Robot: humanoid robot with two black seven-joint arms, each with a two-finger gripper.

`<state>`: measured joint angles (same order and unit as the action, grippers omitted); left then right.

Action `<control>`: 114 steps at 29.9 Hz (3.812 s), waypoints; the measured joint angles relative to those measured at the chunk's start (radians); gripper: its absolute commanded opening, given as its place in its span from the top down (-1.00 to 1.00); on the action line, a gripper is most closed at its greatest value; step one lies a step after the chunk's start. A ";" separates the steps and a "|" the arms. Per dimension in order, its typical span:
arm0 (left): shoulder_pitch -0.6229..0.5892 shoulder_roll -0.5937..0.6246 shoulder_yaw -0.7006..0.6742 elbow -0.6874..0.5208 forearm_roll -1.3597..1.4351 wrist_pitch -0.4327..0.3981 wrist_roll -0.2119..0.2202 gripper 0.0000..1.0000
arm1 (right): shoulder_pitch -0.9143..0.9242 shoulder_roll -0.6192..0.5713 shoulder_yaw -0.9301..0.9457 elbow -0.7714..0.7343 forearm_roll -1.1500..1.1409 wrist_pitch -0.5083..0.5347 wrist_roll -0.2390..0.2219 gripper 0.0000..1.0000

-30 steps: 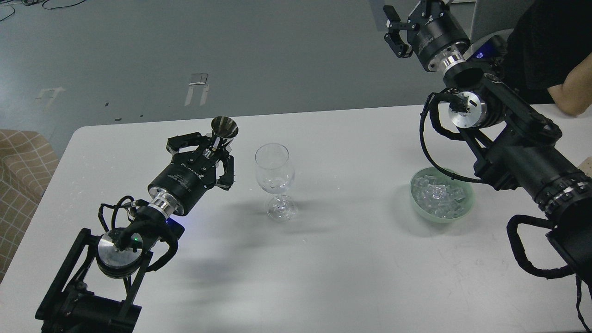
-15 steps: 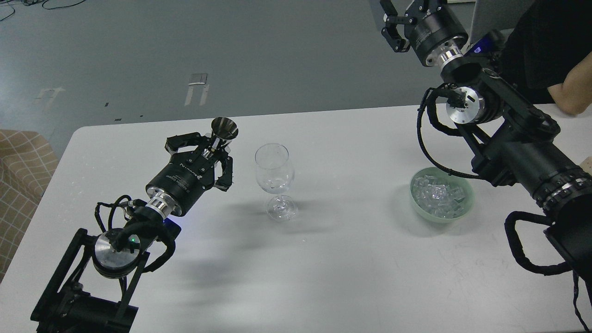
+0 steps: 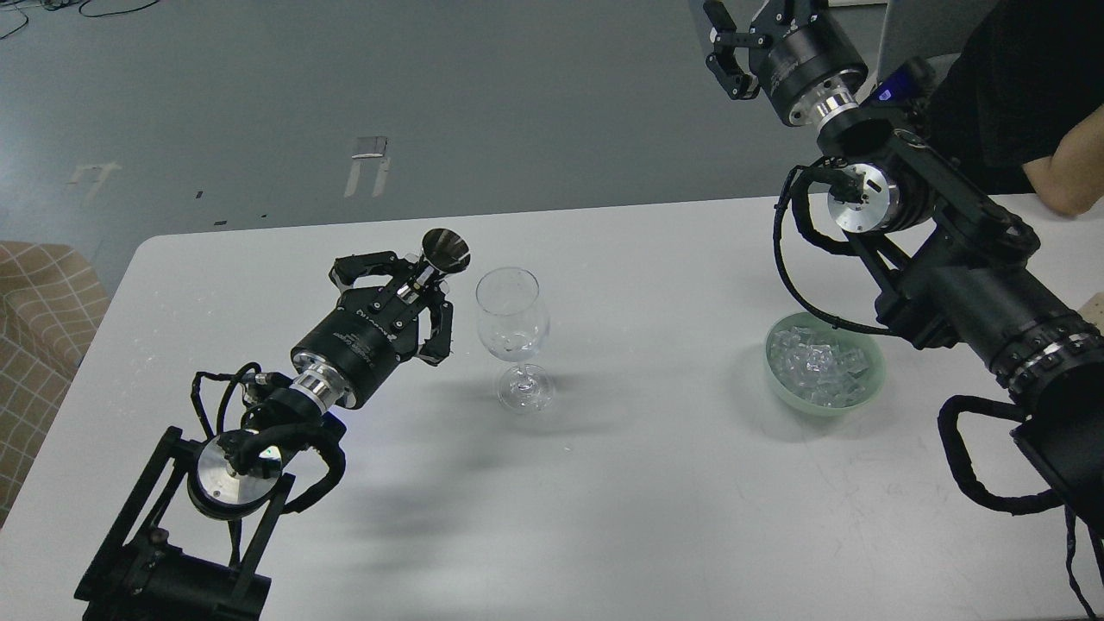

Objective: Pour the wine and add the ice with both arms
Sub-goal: 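Tilt the jigger over the wine glass with the left gripper to pour, then turn the jigger upright and move it back away from the glass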

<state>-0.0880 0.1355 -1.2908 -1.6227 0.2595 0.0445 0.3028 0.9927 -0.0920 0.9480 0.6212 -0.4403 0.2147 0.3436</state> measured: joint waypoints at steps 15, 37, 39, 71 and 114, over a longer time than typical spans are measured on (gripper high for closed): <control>-0.016 0.005 0.003 0.003 0.103 0.000 0.032 1.00 | 0.007 0.000 0.002 0.002 0.002 0.000 0.000 -1.00; -0.061 0.010 0.004 0.007 0.138 0.006 0.044 1.00 | 0.013 -0.002 0.003 0.002 0.003 0.000 0.000 -1.00; -0.063 0.010 0.004 0.007 0.153 0.006 0.044 1.00 | 0.013 -0.001 0.003 0.002 0.003 0.000 0.000 -1.00; -0.065 0.002 0.015 0.002 0.298 -0.035 0.040 1.00 | 0.017 -0.002 0.008 0.002 0.003 0.000 0.000 -1.00; -0.097 0.019 0.034 0.001 0.548 -0.082 0.018 1.00 | 0.020 0.002 0.011 0.005 0.003 -0.007 0.000 -1.00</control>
<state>-0.1846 0.1550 -1.2563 -1.6216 0.8077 -0.0376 0.3204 1.0130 -0.0905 0.9588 0.6259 -0.4372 0.2080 0.3436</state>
